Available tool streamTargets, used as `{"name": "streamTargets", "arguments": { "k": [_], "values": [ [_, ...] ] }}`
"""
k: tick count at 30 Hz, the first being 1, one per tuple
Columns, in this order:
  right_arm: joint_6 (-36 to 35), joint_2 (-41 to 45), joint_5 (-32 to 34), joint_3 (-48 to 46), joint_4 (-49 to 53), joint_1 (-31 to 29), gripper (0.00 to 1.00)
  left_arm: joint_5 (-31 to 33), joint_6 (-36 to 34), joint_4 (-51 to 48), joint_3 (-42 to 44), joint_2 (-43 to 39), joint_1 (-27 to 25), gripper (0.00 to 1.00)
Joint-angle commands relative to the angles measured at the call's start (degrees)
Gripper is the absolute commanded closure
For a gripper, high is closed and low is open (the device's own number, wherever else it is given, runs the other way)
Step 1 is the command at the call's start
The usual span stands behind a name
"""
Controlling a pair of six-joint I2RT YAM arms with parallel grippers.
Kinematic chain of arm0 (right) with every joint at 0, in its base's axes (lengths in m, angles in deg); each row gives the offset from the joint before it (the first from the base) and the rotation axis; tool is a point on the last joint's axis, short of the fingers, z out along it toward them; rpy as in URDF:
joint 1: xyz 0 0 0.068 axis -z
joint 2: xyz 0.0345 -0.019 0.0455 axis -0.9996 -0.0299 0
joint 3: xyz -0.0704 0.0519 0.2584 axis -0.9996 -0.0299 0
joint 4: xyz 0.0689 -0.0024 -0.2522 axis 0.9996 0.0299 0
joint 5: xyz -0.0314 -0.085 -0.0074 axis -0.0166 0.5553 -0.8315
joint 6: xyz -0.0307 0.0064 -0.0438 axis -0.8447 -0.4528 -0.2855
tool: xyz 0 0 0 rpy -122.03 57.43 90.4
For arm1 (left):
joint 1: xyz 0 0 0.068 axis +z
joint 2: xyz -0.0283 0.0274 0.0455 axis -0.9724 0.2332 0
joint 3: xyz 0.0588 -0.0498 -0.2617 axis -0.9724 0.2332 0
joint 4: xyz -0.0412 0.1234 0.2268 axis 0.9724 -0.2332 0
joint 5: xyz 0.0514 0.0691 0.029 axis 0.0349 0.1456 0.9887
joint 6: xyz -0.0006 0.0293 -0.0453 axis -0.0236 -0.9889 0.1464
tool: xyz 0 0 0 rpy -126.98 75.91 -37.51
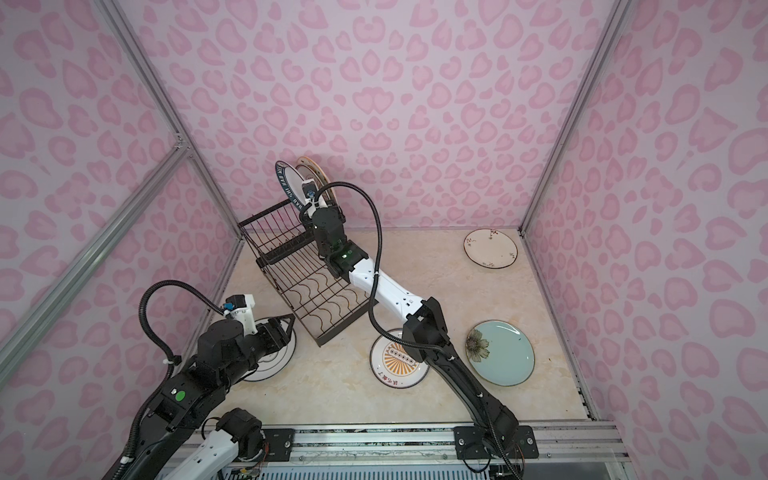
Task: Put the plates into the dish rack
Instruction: 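Lower the green-rimmed plate into the upper slots beside the sunburst plate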
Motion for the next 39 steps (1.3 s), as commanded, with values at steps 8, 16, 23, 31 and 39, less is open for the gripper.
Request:
{"name": "streamTargets", "arguments": {
  "k": [8, 16, 23, 31, 39],
  "values": [
    [-0.3, -1.5, 1.2, 0.3, -2.2, -0.1, 1.00, 2.4, -0.6, -0.9, -0.3, -1.8, 0.0, 0.34],
    [0.2, -2.1, 1.8, 0.2, -2.0, -0.4, 1.00, 2.8, -0.7, -1.1, -0.2, -2.2, 0.0, 0.34],
    [1.0, -2.3, 2.1, 0.2, -1.3, -0.4, 1.00, 2.9, -1.0, -1.2, -0.1, -2.0, 0.0, 0.34],
    [2.0, -2.4, 2.7, 0.2, -0.6, -0.5, 1.00, 3.0, -1.3, -1.3, -0.1, -2.0, 0.0, 0.33],
    [2.3, -2.5, 2.8, 0.0, 0.1, -0.5, 0.98, 2.9, -1.4, -1.4, -0.2, -2.0, 0.0, 0.33]
  ]
}}
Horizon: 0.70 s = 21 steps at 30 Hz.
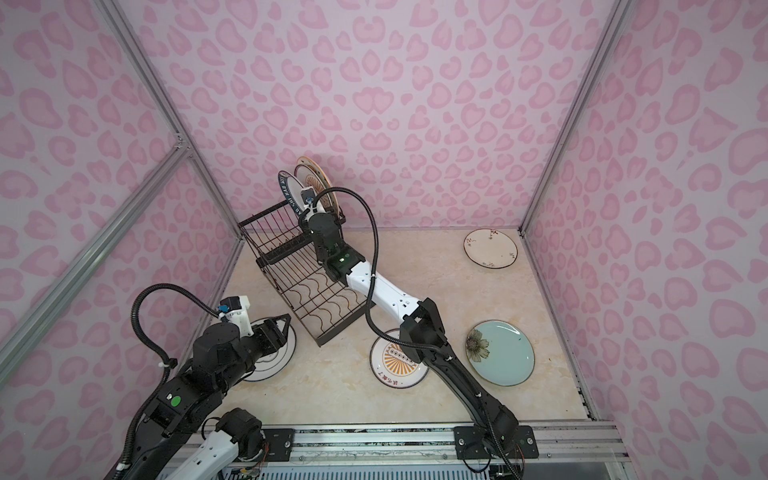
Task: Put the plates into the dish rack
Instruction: 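Lower the green-rimmed plate into the upper slots beside the sunburst plate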
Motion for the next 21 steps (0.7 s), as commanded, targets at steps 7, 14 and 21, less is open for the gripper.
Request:
{"name": "streamTargets", "arguments": {
  "k": [7, 14, 21],
  "values": [
    [0.4, -0.4, 1.0, -0.7, -2.8, -0.1, 0.83, 0.7, -1.0, -0.5, -0.2, -0.1, 0.0, 0.33],
    [0.4, -0.1, 1.2, -1.2, -3.4, -0.1, 0.67, 1.1, -1.0, -1.3, -0.5, -0.9, 0.0, 0.33],
    [-0.3, 1.3, 1.2, -1.7, -3.4, -0.1, 0.55, 1.0, -1.2, -1.4, -0.7, -1.0, 0.0, 0.33]
  ]
}}
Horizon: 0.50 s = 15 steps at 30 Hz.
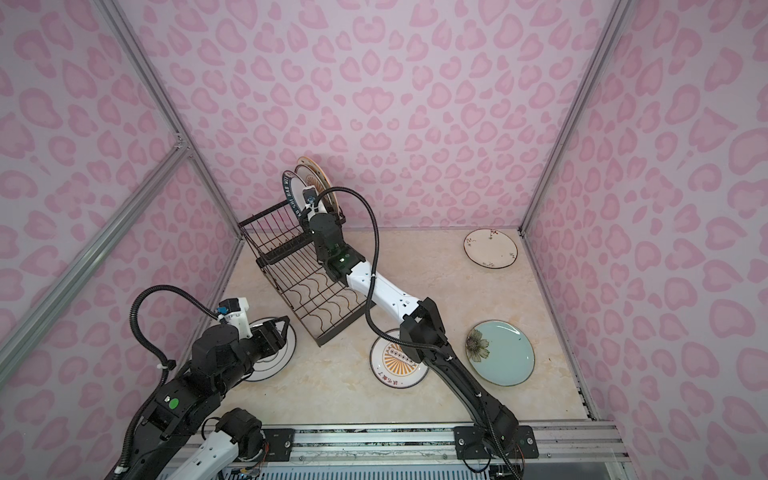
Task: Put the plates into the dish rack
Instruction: 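Lower the green-rimmed plate into the upper slots beside the sunburst plate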
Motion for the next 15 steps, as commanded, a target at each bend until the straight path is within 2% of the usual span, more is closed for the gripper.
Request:
{"name": "streamTargets", "arguments": {
  "k": [1, 10, 15],
  "values": [
    [-0.4, 1.6, 0.4, -1.4, -1.5, -0.1, 0.53, 0.4, -0.9, 0.4, -0.7, 0.1, 0.0, 0.33],
    [-0.4, 8.7, 0.3, -11.3, -6.3, -0.4, 0.44, 0.5, -0.9, -0.1, -0.6, -0.5, 0.0, 0.33],
    [-1.1, 14.5, -0.4, -20.0, -11.6, -0.7, 0.39, 0.4, -0.8, -0.4, -1.0, -0.7, 0.0, 0.33]
  ]
}}
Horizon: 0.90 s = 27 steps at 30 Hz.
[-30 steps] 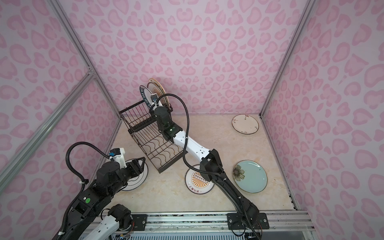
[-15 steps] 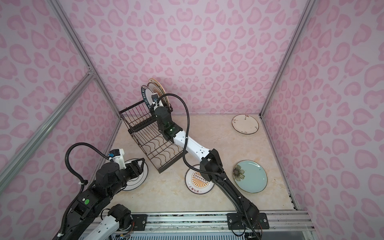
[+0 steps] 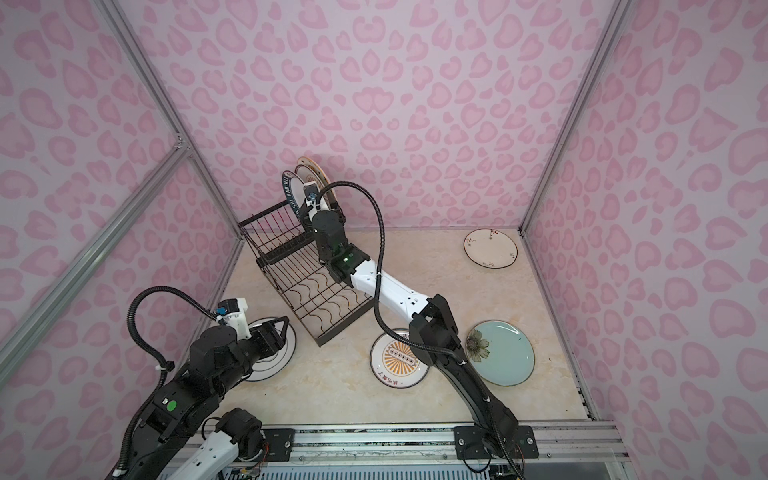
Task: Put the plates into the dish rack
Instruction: 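Lower the green-rimmed plate into the upper slots beside the sunburst plate, then open the right gripper and pull it back from the rack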
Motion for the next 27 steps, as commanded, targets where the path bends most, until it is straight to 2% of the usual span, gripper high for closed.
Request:
{"name": "streamTargets", "arguments": {
  "k": [1, 8, 17, 20, 27],
  "values": [
    [-0.6, 3.1, -0.6, -4.3, -6.3, -0.2, 0.39, 0.5, -0.4, -0.1, -0.9, 0.1, 0.0, 0.33],
    [-2.1, 11.3, -1.0, -13.3, -11.2, -0.6, 0.37, 0.0, -1.0, -0.1, -1.7, 0.4, 0.0, 0.33],
    [-6.7, 25.0, -0.6, -29.9, -16.2, 0.1, 0.33, -2.0, -2.2, 1.5, -2.3, 2.9, 0.0, 0.33],
    [-5.4, 31.2, -1.7, -36.7, -14.2, 1.6, 0.32, -2.5, -2.7, 3.4, -2.0, 4.0, 0.0, 0.33],
    [4.5, 45.1, -9.2, -48.8, -0.4, 9.1, 0.34, -4.5, -3.1, 9.9, -0.6, 9.0, 0.0, 0.34]
  ]
}}
